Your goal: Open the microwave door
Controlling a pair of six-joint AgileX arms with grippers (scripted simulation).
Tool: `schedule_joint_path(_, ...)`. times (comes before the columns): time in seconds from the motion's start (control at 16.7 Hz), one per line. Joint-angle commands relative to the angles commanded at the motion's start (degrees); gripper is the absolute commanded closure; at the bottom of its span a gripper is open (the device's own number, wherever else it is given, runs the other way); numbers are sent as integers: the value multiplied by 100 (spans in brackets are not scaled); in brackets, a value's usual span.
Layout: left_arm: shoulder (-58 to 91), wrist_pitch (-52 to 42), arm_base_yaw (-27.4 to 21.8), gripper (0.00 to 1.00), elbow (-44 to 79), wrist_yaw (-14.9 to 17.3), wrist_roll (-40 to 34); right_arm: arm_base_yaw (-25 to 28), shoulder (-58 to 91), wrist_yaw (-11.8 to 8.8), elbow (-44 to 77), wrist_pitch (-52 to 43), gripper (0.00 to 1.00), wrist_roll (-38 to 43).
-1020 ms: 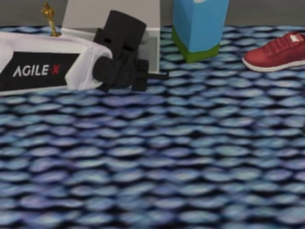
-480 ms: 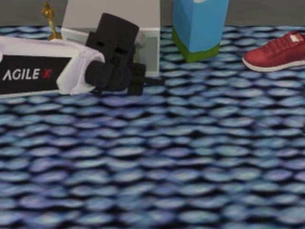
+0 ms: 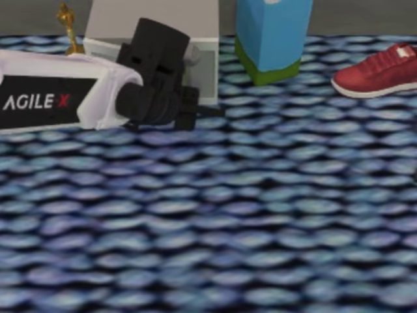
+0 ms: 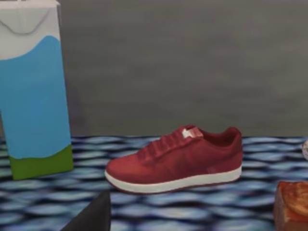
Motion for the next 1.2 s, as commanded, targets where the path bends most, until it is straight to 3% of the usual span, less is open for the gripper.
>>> schedule_joint_path(0.9, 0, 0, 0, 100, 0, 0, 0, 0, 0, 0, 0, 0, 0, 0)
schedule_joint_path(1.2, -92, 59, 25, 100, -142, 160, 150, 0, 0, 0, 0, 0, 0, 0)
